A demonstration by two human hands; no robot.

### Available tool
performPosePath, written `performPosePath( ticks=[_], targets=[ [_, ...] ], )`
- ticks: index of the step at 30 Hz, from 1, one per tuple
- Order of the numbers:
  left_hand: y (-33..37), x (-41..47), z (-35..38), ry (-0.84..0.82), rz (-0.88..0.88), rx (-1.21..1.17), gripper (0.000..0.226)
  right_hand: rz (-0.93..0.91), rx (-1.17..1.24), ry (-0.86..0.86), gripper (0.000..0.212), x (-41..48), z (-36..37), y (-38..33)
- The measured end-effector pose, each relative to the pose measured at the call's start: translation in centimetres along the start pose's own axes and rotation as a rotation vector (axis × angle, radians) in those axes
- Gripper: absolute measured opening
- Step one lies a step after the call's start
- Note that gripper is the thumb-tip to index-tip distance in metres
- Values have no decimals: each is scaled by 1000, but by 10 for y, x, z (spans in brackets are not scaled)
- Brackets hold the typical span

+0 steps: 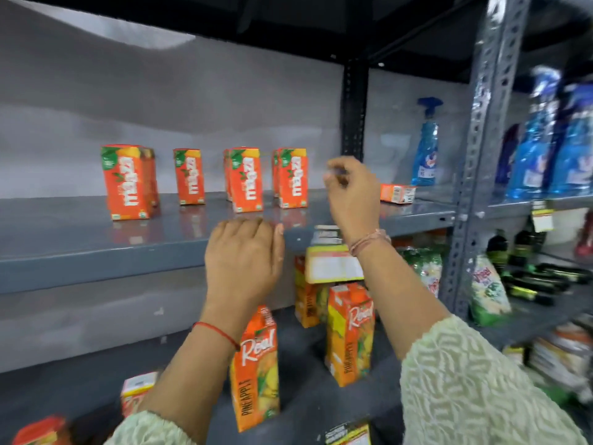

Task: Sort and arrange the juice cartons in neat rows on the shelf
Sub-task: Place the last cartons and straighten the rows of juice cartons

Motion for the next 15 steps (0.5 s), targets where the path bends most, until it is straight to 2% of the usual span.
performPosePath(
  ticks=[2, 4, 7, 10, 13, 15],
  targets=[
    [23, 8, 16, -34, -5, -28, 36, 19, -157, -9, 23, 26, -21, 26],
    [32, 10, 26, -53, -26, -19, 36, 115, -353, -39, 29, 48, -35, 64],
    [34, 8, 28, -15, -41, 10, 35, 276, -668, -198, 43, 62, -39, 123],
    [33, 6, 26, 28, -52, 16, 36, 406, -609, -357, 46, 59, -32, 152],
    [33, 6, 26, 51, -69, 22, 37, 398, -524, -336, 41, 65, -33, 153],
    [33, 5, 25, 65, -74, 25, 37, 453, -418, -347, 47, 69, -37, 156]
  ],
)
Point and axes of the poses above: each hand's wrist, its own x-axis towards the middle knuckle, its own z-axis out of the palm, y = z × x, the point moved 10 cm from there along x, towards the middle knuckle, and after that the axes turned 3 degrees about -y, right-handed, at the moved point
